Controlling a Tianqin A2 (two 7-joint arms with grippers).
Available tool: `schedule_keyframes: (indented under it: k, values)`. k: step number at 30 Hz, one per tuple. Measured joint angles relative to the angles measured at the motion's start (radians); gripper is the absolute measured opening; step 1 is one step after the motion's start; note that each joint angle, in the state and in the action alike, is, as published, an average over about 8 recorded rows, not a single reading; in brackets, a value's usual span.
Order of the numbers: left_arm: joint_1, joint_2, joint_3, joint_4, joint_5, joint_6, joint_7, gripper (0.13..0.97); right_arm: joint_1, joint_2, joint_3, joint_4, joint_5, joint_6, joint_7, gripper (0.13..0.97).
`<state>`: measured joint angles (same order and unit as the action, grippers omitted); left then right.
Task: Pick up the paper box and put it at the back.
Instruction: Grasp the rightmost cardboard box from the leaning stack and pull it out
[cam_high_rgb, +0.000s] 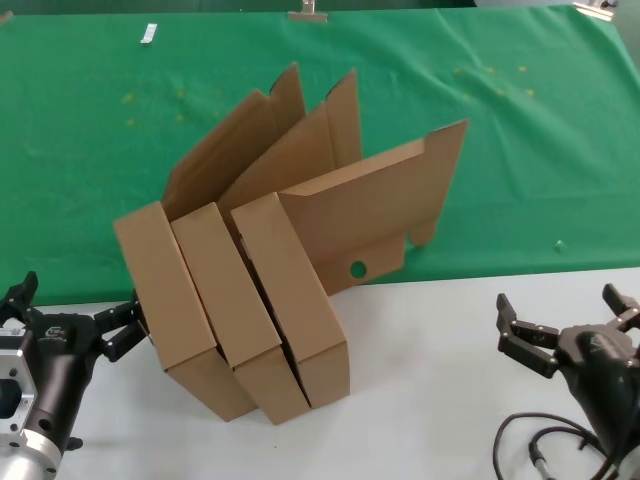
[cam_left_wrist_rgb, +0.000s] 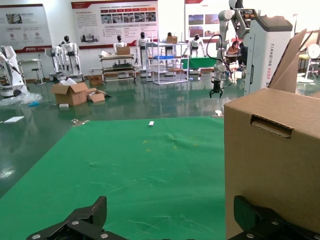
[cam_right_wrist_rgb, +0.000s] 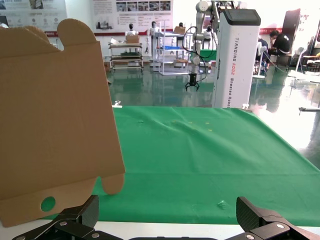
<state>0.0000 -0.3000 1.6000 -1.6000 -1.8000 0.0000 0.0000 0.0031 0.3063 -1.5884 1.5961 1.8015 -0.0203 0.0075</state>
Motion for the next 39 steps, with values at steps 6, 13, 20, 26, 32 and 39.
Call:
schedule_keyframes:
  k: [6, 13, 20, 26, 32, 39]
  values:
    - [0.000, 0.000, 0.000, 0.000, 0.000, 0.000, 0.000, 0.875, 0.000, 0.000, 0.000, 0.000, 0.000, 0.000, 0.000, 0.966]
    - [0.000, 0.000, 0.000, 0.000, 0.000, 0.000, 0.000, 0.941, 0.009, 0.033, -0.032, -0.004, 0.038, 0.017, 0.014, 0.966]
    - [0.000, 0.000, 0.000, 0.000, 0.000, 0.000, 0.000, 0.963, 0.099, 0.006, 0.066, -0.091, 0.121, -0.114, -0.095, 0.966]
    - [0.000, 0.000, 0.000, 0.000, 0.000, 0.000, 0.000, 0.966, 0.269, -0.008, 0.190, -0.281, 0.252, -0.380, -0.355, 0.966]
    - [0.000, 0.000, 0.000, 0.000, 0.000, 0.000, 0.000, 0.966, 0.454, 0.067, 0.160, -0.512, 0.402, -0.662, -0.588, 0.966]
    - [0.000, 0.000, 0.000, 0.000, 0.000, 0.000, 0.000, 0.966, 0.645, 0.202, -0.060, -0.751, 0.515, -0.973, -0.626, 0.966]
